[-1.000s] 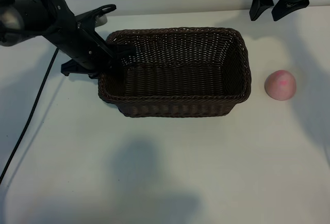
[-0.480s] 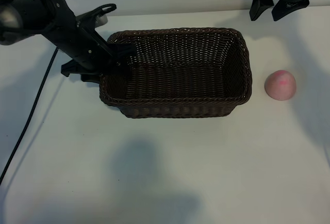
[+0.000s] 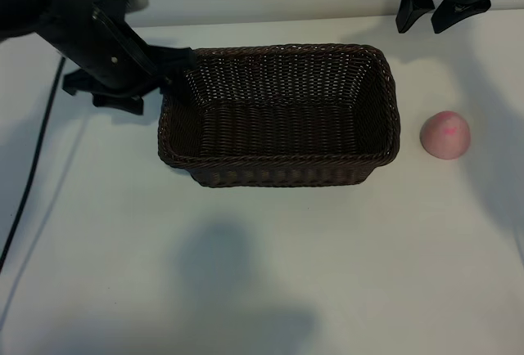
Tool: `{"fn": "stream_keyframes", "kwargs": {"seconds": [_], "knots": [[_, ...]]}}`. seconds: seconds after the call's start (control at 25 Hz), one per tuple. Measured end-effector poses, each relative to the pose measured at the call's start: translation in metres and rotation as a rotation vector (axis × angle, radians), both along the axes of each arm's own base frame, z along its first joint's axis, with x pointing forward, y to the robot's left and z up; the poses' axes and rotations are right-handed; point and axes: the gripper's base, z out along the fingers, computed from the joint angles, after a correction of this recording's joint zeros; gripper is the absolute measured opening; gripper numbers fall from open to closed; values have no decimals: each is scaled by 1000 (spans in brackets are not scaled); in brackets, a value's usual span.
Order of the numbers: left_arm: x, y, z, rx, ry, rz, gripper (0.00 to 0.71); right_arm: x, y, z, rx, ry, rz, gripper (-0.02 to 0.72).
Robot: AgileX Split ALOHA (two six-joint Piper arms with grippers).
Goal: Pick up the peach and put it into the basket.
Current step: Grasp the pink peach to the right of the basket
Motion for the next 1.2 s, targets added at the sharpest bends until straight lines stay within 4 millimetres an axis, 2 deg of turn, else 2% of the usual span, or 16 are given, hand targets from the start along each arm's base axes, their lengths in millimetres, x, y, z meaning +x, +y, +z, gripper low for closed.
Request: {"fn": "stream_keyframes", "kwargs": {"seconds": [0.48,1.2], "knots": [[15,-2,70,-13,-128,-12,629,0,0,0,0,0,0,481],[15,0,74,15,-131,6,605,0,0,0,0,0,-1,481]]}}
